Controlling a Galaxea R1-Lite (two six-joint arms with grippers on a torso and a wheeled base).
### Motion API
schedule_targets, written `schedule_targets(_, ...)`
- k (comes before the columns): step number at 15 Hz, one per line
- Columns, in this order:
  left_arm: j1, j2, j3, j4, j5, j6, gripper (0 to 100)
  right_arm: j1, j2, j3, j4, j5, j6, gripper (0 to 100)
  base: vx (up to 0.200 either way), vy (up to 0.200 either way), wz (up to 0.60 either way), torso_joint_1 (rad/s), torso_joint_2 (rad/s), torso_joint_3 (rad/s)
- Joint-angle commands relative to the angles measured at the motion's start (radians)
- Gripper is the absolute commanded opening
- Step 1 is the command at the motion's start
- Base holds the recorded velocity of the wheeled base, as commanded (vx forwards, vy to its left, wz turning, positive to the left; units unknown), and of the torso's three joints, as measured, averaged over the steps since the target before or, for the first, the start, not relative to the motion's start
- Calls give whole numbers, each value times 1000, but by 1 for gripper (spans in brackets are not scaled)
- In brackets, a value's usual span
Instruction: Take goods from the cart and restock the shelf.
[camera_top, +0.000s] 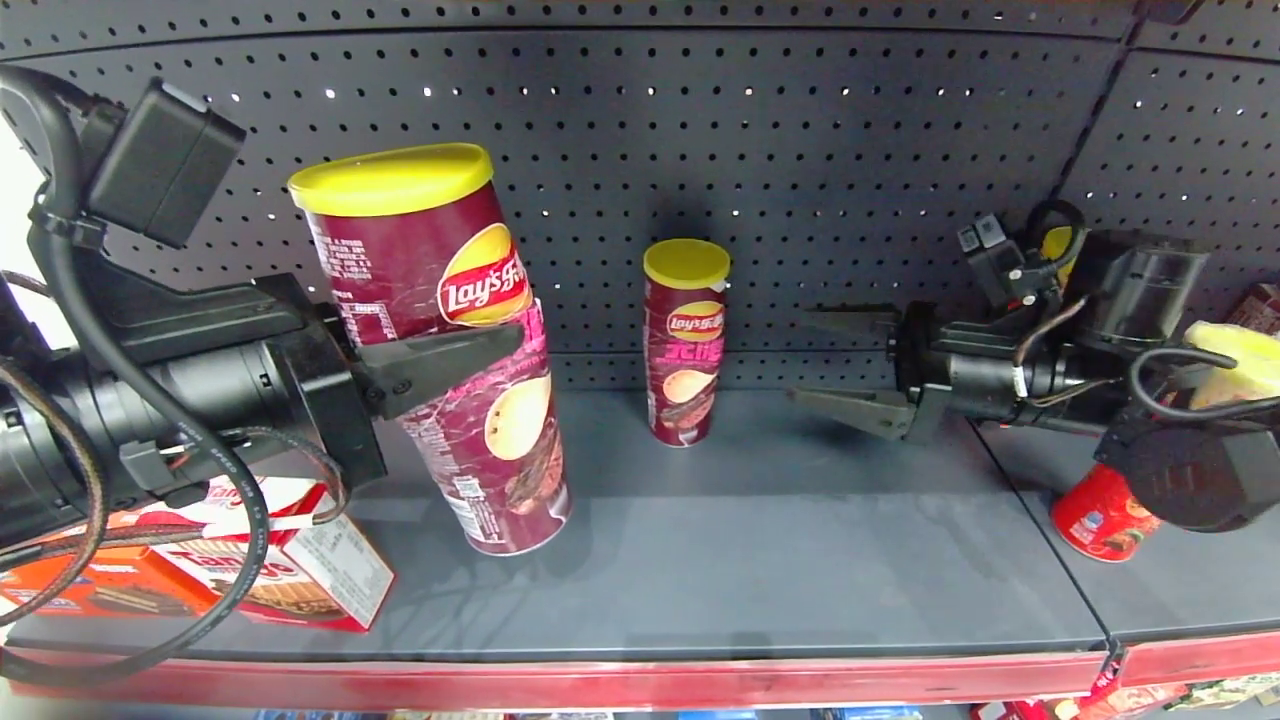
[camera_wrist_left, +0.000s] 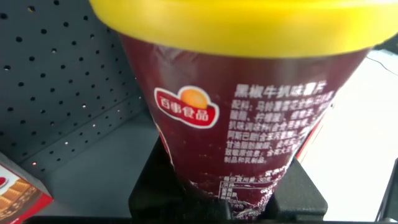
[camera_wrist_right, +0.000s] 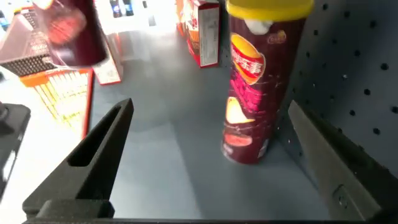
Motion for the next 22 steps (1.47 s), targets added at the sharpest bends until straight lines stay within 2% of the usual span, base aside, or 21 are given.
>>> schedule_targets(1,0,1,-6,-1,-3,0,0,-1,114,-69,-23,18,-3,100,0,0,0,0,0,0)
schedule_targets(5,-2,-2,-20,4,-10,0,0,10,212,-170,-23,15,-3,100,0,0,0,0,0,0)
schedule_targets(8,-2,-3,-20,1,-12,-34,0,15,281,-242,-21,14,0,100,0,0,0,0,0,0)
schedule_targets(11,0,-5,-20,1,-10,-35,0,18,311,-269,-15,14,0,100,0,0,0,0,0,0)
schedule_targets(12,0,-11,-14,1,-10,-58,0,58,353,-303,-15,14,0,100,0,0,0,0,0,0)
schedule_targets(13,0,-9,-14,-1,-10,-63,0,73,372,-314,-15,12,0,100,0,0,0,0,0,0)
schedule_targets(20,0,-3,-18,-1,-10,-63,0,117,395,-319,-20,8,0,100,0,0,0,0,0,0)
schedule_targets(22,0,-3,-14,-1,-10,-63,0,116,396,-326,-15,-29,0,100,0,0,0,0,0,0)
